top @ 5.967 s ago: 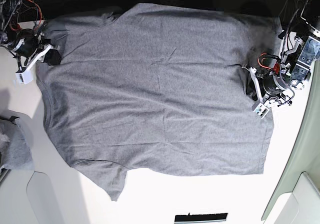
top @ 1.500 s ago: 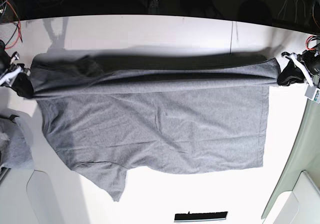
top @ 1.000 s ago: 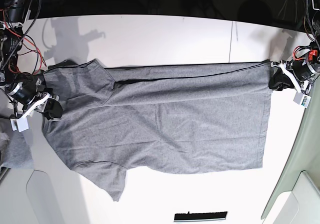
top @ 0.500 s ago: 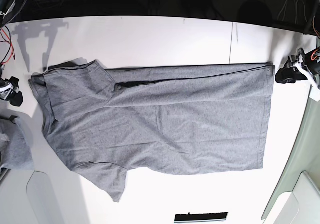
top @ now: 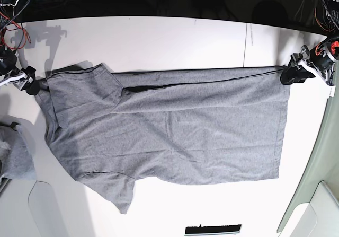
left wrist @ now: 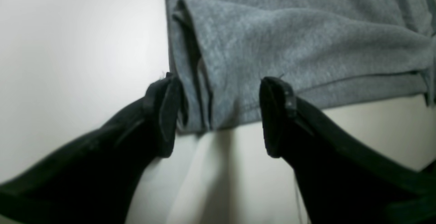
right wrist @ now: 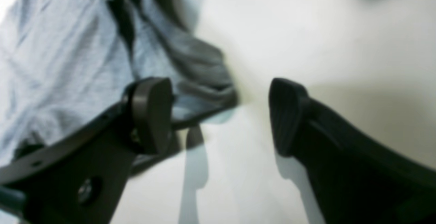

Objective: Layout the t-shirt on the table in an organized manner, then fold the t-shirt properly
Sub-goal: 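Regrasp the folded edge with both grippers and lay it down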

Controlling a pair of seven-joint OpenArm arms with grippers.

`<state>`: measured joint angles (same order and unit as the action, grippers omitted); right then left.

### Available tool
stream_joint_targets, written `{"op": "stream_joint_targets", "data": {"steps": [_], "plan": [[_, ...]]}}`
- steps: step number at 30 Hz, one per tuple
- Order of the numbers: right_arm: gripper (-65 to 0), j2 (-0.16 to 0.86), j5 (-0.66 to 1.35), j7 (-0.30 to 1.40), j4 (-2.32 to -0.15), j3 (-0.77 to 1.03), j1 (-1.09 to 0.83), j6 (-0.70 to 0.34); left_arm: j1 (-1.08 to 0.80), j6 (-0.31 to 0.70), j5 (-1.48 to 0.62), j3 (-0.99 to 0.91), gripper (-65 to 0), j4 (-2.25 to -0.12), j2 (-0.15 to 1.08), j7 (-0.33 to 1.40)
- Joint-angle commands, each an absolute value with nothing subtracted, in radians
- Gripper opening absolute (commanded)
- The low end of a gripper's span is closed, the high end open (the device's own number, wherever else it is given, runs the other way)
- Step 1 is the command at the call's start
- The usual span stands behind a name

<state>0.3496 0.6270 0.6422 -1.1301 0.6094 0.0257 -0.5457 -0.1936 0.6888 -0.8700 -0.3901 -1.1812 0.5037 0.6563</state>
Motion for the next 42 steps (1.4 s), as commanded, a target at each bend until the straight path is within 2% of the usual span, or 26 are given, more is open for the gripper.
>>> {"op": "stream_joint_targets", "data": {"steps": [1,7,9,10,11,13,14,15,16,19,22,25,35,42], "plan": [[-21.0,0.356,0.659,0.625,-1.144,0.596,0.042,-0.554,-0.18,0.698,-0.884,-0.386,-25.9,-1.192,0.522,0.627],[-21.1,0.292,0.648,0.616,-1.144,0.527,0.056,-0.553,-0.18,0.698,-0.792,-0.304,-25.9,-1.189,0.484,0.57],[-21.2,0.267,0.638,0.607,-1.144,0.527,0.073,-0.553,-0.18,0.661,-0.763,-0.292,-26.1,-1.189,0.473,0.531],[-21.8,0.258,0.635,0.602,-1.145,0.527,0.08,-0.554,-0.18,0.65,-0.749,-0.292,-27.1,-1.189,0.468,0.513],[-24.2,0.25,0.635,0.602,-1.145,0.528,0.091,-0.554,-0.18,0.648,-0.737,-0.292,-32.0,-1.189,0.467,0.501],[-36.1,0.245,0.636,0.602,-1.145,0.528,0.101,-0.554,-0.18,0.648,-0.717,-0.292,-49.1,-1.189,0.466,0.497],[-45.8,0.247,0.635,0.602,-1.145,0.528,0.105,-0.554,-0.18,0.649,-0.704,-0.292,-58.7,-1.189,0.466,0.498],[-57.3,0.249,0.635,0.602,-1.145,0.529,0.108,-0.554,-0.18,0.651,-0.69,-0.292,-65.0,-1.189,0.466,0.498],[-65.0,0.25,0.635,0.603,-1.147,0.529,0.11,-0.554,-0.18,0.652,-0.686,-0.292,-65.0,-1.19,0.469,0.498],[-65.0,0.254,0.636,0.659,-1.165,0.539,0.109,-0.554,-0.182,0.698,-0.693,-0.292,-65.0,-1.203,0.491,0.523],[-65.0,0.254,0.645,0.769,-1.213,0.581,0.089,-0.554,-0.21,0.698,-0.742,-0.292,-65.0,-1.245,0.524,0.569],[-65.0,0.258,0.71,0.811,-1.297,0.643,0.02,-0.558,-0.275,0.698,-0.775,-0.292,-65.0,-1.32,0.553,0.581],[-65.0,0.336,0.771,0.807,-1.483,0.691,-0.255,-0.565,-0.43,0.698,-0.773,-0.294,-65.0,-1.488,0.58,0.581],[-65.0,0.336,0.767,0.804,-1.499,0.705,-0.303,-0.565,-0.436,0.698,-0.773,-0.294,-65.0,-1.487,0.579,0.611]]}}
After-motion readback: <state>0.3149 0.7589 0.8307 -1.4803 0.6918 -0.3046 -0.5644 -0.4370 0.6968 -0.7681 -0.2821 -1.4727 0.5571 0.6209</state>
